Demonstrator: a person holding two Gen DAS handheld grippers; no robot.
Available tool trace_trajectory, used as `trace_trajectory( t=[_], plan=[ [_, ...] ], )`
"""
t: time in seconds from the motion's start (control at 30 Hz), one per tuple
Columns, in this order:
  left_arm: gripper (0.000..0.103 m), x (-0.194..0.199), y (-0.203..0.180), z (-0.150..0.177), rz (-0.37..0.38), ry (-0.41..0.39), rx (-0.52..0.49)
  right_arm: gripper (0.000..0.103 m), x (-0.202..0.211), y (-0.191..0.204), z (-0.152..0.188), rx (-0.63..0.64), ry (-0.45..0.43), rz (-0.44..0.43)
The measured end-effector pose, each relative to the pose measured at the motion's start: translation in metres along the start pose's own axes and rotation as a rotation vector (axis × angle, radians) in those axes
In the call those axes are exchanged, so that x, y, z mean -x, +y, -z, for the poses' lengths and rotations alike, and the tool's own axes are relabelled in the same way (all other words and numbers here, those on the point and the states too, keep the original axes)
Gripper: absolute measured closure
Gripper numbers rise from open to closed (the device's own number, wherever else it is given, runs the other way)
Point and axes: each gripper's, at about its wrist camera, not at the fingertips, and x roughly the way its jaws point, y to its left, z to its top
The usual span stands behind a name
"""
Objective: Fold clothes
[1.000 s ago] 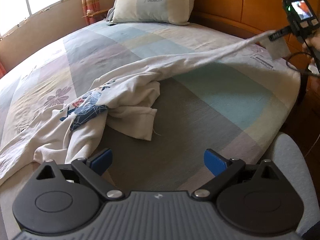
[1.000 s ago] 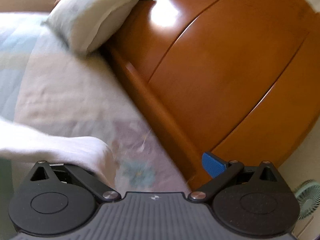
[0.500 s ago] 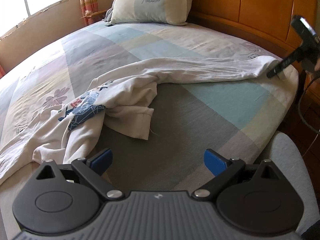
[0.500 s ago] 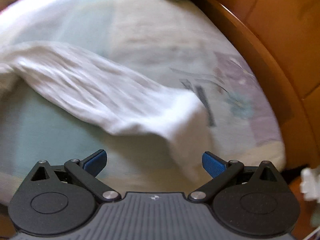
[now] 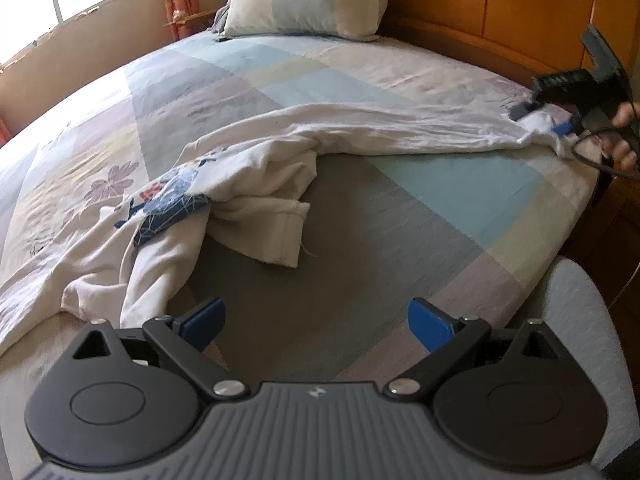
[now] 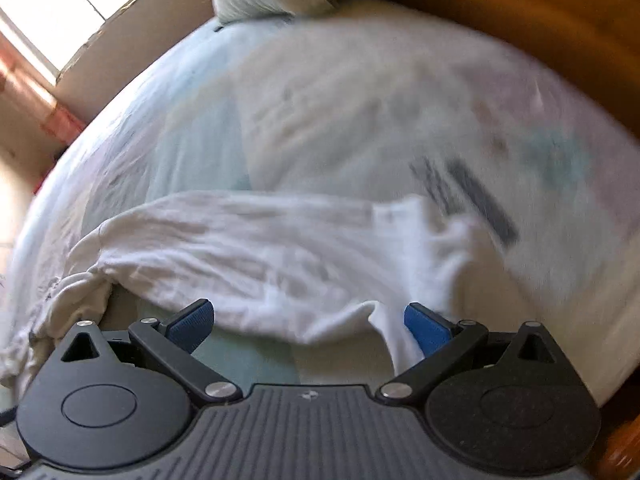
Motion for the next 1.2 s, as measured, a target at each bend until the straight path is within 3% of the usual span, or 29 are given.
trace_trajectory(
  t=[0.23,0.37,0.7,0.8,1.0,1.07,1.2],
  plan=[
    [0.005,-0.003,-0.008,-0.003,0.019,-0.008,-0.009,0.000,0.038,-0.015,0.009,-0.056,-0.141,-0.057],
    [0.005,-0.002,-0.014,-0.003,0.029,-0.007,-0.029,0.000,0.021,-0.023,0.016,-0.077,-0.101,-0.032],
    [0.005,0.000,0.000,-0.002,0.016,-0.013,0.037,0.000,0.014,-0.022,0.029,-0.080,-0.168,0.001],
    [0.005,0.003,0.003,-0.001,0.023,-0.028,0.048,0.000,0.009,-0.012,0.029,0.007,-0.145,0.049],
    [0.005,0.014,0.027,0.004,0.003,-0.062,0.075,0.000,-0.005,0.038,0.027,0.228,-0.040,0.260],
    [0.005,0.018,0.042,0.008,-0.011,-0.077,0.091,0.000,-0.002,0.065,0.030,0.297,-0.057,0.231],
    [0.005,0.022,0.073,0.014,-0.069,-0.081,0.148,0.000,-0.002,0.127,0.034,0.418,-0.111,0.061]
  ],
)
